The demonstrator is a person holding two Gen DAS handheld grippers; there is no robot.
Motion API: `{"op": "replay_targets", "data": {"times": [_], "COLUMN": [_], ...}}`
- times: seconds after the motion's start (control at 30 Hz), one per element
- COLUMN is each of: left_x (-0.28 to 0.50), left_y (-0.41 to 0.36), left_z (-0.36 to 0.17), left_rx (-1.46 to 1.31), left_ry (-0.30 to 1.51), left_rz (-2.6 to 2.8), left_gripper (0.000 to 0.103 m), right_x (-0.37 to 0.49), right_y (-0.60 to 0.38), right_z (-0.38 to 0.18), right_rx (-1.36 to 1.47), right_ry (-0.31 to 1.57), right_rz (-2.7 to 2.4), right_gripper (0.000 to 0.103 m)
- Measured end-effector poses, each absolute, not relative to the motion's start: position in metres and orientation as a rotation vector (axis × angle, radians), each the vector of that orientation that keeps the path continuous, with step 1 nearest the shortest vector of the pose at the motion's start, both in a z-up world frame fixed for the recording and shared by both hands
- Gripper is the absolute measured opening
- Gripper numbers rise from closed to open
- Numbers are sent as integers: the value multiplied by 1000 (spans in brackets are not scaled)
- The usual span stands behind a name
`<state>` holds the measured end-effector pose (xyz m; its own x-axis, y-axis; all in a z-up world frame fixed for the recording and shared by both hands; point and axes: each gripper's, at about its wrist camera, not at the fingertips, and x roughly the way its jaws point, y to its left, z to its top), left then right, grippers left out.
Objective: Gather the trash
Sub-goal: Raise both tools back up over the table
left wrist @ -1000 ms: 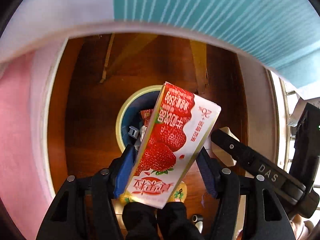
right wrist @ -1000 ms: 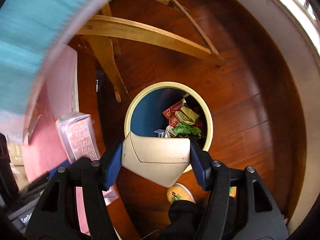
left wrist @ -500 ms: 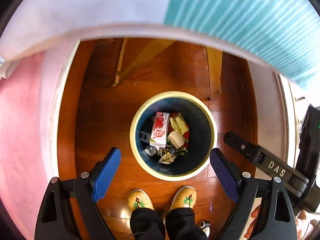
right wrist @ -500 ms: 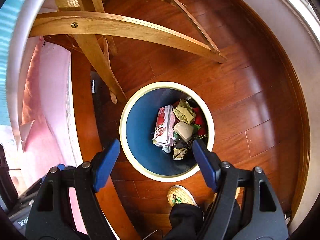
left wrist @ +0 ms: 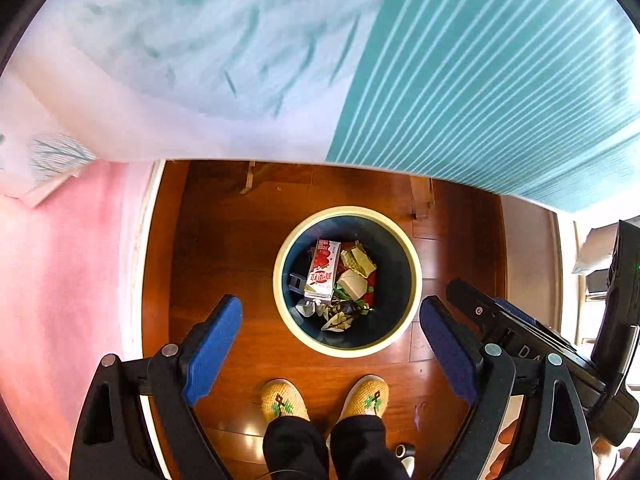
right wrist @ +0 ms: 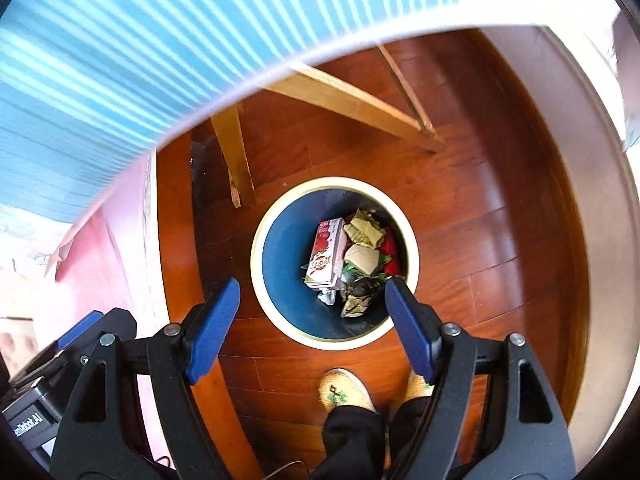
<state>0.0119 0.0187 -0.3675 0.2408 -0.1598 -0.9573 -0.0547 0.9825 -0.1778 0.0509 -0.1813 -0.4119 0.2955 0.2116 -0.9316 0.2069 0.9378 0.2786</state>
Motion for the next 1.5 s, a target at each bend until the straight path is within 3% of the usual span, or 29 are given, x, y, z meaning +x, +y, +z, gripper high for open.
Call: {"op": "replay_targets", "data": {"times": [0.23, 0.7, 1.1, 1.5], "left_x": [-3, -29, -35, 0], "left_y": [17, 21, 50, 87], "left_z": [-302, -116, 43, 125], "left_rx": [-186, -145, -67, -59], "left_ry": [1291, 1139, 891, 792], "left_rz": [-100, -171, -269, -278], "left_gripper": [92, 92, 92, 92], "right_x": [39, 8, 9, 39], "right_y": [-172, -159, -139, -105], "right_z": [-344, -168, -22, 67], "right_rx": [299, 194, 169, 101], "right_ry": [1247, 1089, 871, 735], "right_rz": [-11, -29, -54, -17], "right_gripper": [73, 73, 73, 73]}}
